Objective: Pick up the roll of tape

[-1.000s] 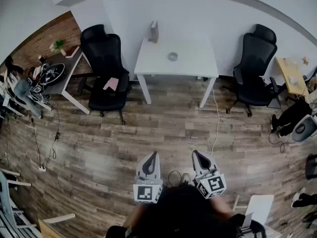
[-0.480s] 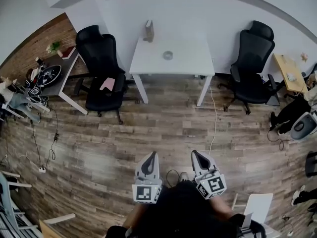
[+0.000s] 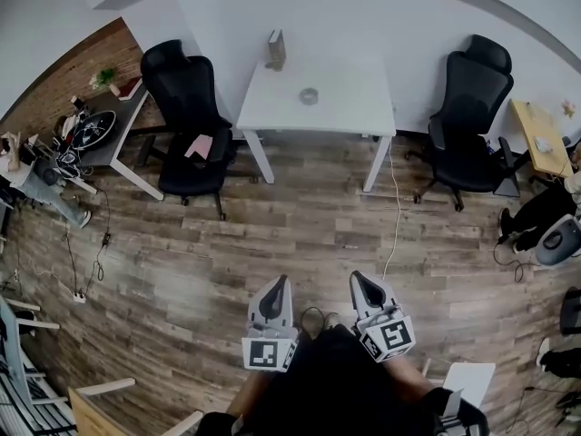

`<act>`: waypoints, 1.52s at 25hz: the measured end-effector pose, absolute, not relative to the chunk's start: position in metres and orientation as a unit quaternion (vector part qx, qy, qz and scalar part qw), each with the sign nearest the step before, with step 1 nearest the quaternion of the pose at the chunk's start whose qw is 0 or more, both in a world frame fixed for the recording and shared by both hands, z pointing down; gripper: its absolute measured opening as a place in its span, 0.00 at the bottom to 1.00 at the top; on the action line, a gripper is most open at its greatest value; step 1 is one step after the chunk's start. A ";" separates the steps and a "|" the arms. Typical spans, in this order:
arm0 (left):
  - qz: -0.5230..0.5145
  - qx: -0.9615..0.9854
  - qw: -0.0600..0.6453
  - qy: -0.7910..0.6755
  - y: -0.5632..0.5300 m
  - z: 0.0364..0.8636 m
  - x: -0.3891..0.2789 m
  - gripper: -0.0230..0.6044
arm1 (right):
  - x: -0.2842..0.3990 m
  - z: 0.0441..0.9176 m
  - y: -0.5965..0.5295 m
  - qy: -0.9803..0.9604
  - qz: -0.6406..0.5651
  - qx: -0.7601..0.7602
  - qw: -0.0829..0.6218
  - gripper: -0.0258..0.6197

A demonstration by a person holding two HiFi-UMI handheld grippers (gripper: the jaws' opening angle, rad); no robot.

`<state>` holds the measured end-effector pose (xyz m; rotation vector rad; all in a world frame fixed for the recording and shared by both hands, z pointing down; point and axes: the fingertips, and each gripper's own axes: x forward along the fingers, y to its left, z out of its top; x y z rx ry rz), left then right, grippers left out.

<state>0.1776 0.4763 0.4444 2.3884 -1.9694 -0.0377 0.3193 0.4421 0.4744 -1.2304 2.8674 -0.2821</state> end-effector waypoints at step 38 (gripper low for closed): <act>-0.047 0.817 0.071 -0.571 0.194 0.456 -0.071 0.07 | 0.069 0.483 0.175 0.875 -0.097 -0.475 -0.004 0.06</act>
